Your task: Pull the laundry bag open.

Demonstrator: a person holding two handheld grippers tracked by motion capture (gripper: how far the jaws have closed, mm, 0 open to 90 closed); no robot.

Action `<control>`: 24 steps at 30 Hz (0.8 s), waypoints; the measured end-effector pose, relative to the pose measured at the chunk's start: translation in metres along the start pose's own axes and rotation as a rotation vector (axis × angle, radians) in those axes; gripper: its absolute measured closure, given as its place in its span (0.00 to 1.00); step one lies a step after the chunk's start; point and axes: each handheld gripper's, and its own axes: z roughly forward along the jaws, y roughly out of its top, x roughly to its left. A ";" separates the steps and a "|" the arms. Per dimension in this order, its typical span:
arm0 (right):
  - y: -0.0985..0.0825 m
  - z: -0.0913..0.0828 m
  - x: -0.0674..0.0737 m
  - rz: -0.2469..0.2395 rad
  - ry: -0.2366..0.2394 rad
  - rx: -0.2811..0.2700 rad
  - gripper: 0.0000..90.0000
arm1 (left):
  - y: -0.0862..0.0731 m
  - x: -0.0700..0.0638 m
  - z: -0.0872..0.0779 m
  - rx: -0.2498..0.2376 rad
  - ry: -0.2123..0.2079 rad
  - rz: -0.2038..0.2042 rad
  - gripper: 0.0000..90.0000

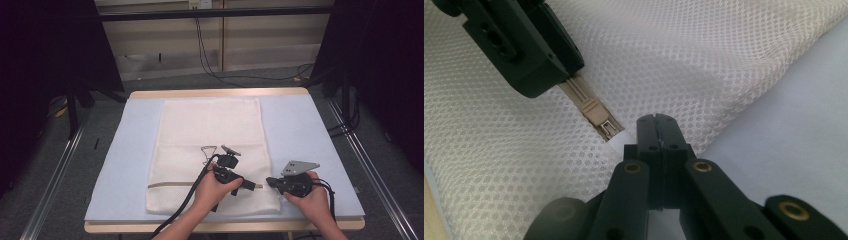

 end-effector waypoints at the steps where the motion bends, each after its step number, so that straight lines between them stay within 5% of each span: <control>1: 0.000 0.000 0.000 -0.003 0.002 0.001 1.00 | 0.001 0.001 0.000 0.012 0.015 0.006 0.72; 12: -0.002 0.001 0.000 0.003 0.006 0.000 1.00 | 0.006 -0.003 0.012 0.011 0.048 -0.042 0.79; 24: -0.002 0.002 0.000 0.005 0.009 0.001 1.00 | 0.007 -0.003 0.024 -0.014 0.019 -0.085 0.91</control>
